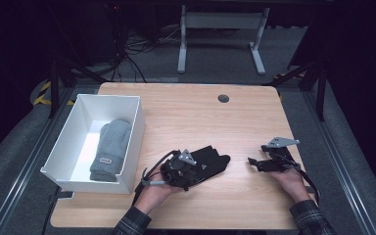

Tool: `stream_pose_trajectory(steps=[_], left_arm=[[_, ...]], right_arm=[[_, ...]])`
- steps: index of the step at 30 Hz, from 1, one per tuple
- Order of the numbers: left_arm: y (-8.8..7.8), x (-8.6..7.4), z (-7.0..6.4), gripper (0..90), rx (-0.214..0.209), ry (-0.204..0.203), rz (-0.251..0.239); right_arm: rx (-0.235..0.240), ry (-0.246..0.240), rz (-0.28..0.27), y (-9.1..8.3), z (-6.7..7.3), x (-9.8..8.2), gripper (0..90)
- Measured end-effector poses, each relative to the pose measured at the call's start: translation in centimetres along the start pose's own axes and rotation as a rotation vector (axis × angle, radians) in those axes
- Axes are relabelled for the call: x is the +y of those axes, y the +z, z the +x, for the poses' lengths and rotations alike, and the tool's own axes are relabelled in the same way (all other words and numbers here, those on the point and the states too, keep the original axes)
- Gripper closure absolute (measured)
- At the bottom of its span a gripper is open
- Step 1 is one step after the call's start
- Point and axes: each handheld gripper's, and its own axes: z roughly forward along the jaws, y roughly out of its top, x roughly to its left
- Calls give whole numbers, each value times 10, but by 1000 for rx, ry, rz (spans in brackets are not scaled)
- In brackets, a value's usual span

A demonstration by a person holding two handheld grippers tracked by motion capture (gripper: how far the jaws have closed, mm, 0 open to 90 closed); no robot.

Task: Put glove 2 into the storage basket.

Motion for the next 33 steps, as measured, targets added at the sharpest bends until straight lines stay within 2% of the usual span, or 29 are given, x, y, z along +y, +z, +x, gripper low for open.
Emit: stream_pose_trajectory(steps=[3,5,6,10,14,18,33], left_arm=[[-2,3,5,539,7,28,-13],[-2,6,7,483,11,36,-8],[-2,7,9,452,17,53,2],[-1,14,16,354,28,66,-15],[4,22,24,243,62,95,-8],[15,28,32,169,74,97,0],[46,23,40,136,103,101,96]], right_arm=[[-1,0,0,0,0,0,189],[-1,0,0,0,0,0,189],[0,0,-1,0,0,0,188],[-1,0,0,0,0,0,188],[-1,0,0,0,0,0,188],[-1,0,0,0,0,0,188],[1,-1,2,0,0,0,180]])
